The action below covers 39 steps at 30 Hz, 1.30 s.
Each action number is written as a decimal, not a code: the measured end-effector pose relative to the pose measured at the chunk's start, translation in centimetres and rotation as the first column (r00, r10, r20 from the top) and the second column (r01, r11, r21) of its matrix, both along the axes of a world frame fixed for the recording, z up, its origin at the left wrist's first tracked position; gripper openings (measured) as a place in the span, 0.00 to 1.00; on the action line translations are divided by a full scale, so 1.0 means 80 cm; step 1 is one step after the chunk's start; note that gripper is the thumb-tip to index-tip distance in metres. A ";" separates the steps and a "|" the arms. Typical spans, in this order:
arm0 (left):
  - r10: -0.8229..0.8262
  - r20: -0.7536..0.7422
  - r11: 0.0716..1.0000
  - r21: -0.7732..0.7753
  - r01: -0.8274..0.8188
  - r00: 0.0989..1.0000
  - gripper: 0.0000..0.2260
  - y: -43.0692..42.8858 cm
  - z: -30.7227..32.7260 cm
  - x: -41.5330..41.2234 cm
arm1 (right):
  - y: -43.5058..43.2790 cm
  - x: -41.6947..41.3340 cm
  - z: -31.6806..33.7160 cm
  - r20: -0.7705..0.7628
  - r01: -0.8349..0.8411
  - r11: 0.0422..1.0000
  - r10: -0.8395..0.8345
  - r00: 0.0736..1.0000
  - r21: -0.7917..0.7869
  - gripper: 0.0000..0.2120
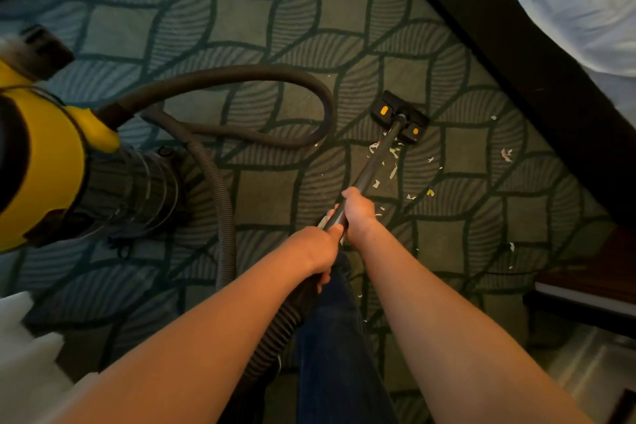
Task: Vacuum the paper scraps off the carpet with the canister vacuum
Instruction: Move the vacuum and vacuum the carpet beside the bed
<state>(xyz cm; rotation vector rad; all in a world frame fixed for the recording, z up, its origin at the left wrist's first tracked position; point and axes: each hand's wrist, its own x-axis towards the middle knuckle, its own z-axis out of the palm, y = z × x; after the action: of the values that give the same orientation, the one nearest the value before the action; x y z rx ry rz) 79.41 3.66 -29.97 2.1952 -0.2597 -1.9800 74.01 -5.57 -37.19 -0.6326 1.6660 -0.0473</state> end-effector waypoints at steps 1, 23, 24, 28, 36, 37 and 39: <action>0.008 0.000 1.000 -0.004 -0.008 1.000 0.30 0.010 0.002 -0.003 | 0.010 -0.003 0.000 0.009 0.003 1.000 -0.003 1.000 0.002 0.13; 0.036 -0.077 0.999 0.042 -0.033 0.996 0.29 0.159 0.084 -0.068 | 0.159 -0.074 0.096 0.071 -0.003 0.977 -0.012 0.997 0.215 0.10; 0.032 -0.072 0.999 0.036 -0.029 0.997 0.29 0.164 0.087 -0.071 | 0.165 -0.077 0.100 0.087 -0.002 0.975 -0.018 0.996 0.220 0.09; -0.006 -0.053 1.000 0.017 0.007 0.999 0.30 0.165 0.100 -0.078 | 0.185 -0.080 0.116 0.116 -0.032 0.982 0.010 0.993 0.187 0.06; -0.031 -0.067 0.999 0.008 0.032 0.997 0.30 0.156 0.123 -0.102 | 0.190 -0.112 0.145 0.101 -0.061 0.983 0.044 0.994 0.170 0.12; -0.039 -0.066 0.999 0.012 0.040 0.997 0.30 0.155 0.124 -0.106 | 0.189 -0.117 0.150 0.089 -0.063 0.985 0.049 0.995 0.161 0.12; -0.051 -0.055 0.999 0.008 0.051 0.997 0.30 0.154 0.129 -0.111 | 0.185 -0.124 0.154 0.073 -0.085 0.986 0.076 0.994 0.140 0.13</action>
<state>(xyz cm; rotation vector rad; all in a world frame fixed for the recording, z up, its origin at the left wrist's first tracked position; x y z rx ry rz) 70.49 16.01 -19.64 2.1573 -0.3028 -2.0680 64.10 9.25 -24.89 -0.5825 1.5620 0.1073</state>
